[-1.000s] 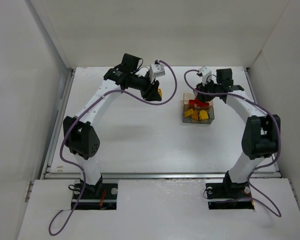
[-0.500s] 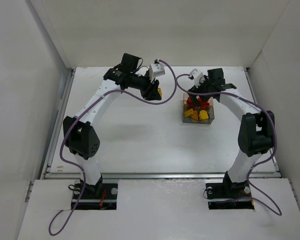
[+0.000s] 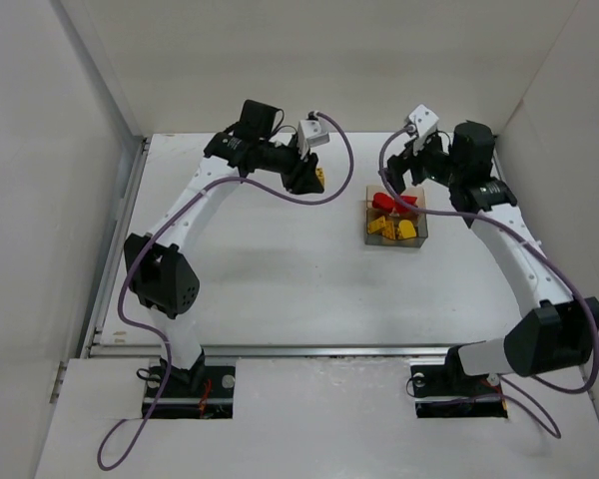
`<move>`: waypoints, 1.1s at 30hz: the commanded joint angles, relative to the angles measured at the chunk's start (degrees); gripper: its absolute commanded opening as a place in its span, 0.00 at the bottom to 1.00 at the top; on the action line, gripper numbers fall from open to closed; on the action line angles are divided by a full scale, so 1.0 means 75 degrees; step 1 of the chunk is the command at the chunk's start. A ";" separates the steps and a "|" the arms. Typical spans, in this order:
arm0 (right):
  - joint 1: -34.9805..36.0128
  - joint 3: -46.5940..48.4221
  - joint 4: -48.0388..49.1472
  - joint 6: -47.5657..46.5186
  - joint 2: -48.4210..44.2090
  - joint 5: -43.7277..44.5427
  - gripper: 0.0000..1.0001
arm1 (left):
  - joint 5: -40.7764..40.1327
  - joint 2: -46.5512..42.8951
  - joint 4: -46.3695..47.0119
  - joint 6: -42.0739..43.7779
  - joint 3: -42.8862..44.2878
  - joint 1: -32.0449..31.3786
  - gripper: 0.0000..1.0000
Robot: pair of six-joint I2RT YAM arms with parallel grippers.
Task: Sort the legos into containers by color
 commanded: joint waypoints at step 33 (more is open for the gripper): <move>0.1500 0.1144 0.0467 0.1110 -0.0089 -0.3954 0.54 | 0.2080 -0.0154 -0.0740 0.1285 0.1676 -0.0570 0.00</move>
